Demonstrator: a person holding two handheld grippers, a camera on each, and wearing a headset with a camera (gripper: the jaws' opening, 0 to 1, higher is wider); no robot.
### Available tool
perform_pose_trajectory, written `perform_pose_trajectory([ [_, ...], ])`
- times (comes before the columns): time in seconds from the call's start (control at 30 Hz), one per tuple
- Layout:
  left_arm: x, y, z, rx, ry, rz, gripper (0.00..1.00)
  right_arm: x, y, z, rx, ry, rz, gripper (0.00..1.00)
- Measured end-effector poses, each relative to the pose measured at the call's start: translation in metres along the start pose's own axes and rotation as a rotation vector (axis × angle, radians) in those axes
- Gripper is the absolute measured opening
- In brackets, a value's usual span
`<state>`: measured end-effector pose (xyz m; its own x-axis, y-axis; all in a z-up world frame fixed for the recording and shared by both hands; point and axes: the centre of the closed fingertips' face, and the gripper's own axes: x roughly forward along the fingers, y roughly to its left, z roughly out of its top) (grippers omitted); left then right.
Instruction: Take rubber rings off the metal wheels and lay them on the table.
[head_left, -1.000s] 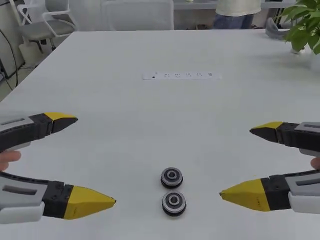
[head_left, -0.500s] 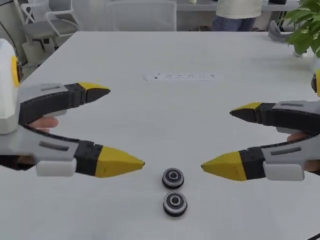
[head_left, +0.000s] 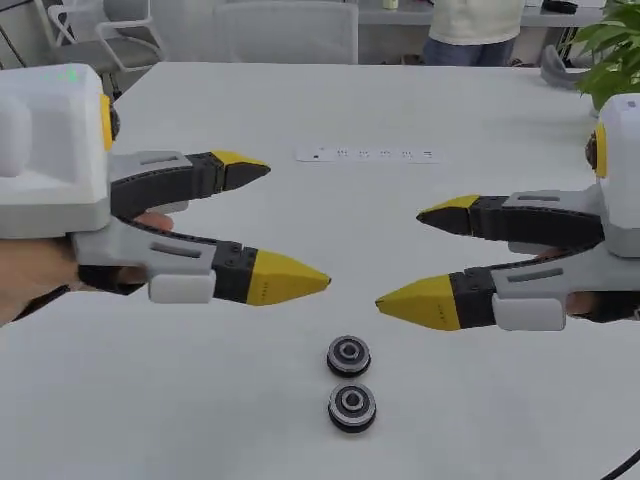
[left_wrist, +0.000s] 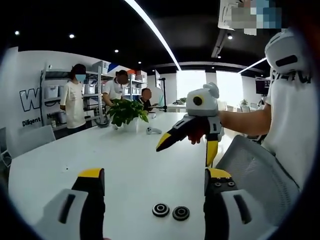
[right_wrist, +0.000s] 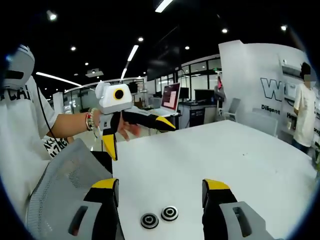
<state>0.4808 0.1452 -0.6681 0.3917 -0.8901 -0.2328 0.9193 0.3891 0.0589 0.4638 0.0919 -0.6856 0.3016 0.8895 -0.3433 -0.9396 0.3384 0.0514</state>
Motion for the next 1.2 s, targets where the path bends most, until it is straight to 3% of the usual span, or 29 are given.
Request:
perform_pose_trajectory([
  [0.3,0.017,0.003,-0.017,-0.002,0.027,-0.006,0.70,0.012,0.006,-0.010,0.057,-0.062,0.074,0.57],
  [0.4,0.022,0.002,-0.018,-0.037,0.004,-0.011,0.70,0.013,0.009,-0.017,0.070,-0.064,0.088,0.53],
  [0.6,0.032,-0.008,-0.028,-0.080,-0.019,-0.019,0.65,0.016,0.010,-0.032,0.081,-0.054,0.094,0.45],
  [0.77,0.037,-0.024,-0.048,-0.053,0.030,-0.044,0.56,0.018,0.012,-0.044,0.100,-0.037,0.115,0.38],
  [0.9,0.041,-0.032,-0.061,-0.060,0.062,-0.067,0.50,0.022,0.017,-0.058,0.091,0.010,0.122,0.35],
  [1.0,0.040,-0.041,-0.083,-0.046,0.144,-0.097,0.50,0.023,0.025,-0.079,0.054,0.101,0.148,0.30],
  [1.2,0.044,-0.048,-0.096,-0.044,0.183,-0.117,0.47,0.028,0.029,-0.107,0.007,0.205,0.178,0.23],
])
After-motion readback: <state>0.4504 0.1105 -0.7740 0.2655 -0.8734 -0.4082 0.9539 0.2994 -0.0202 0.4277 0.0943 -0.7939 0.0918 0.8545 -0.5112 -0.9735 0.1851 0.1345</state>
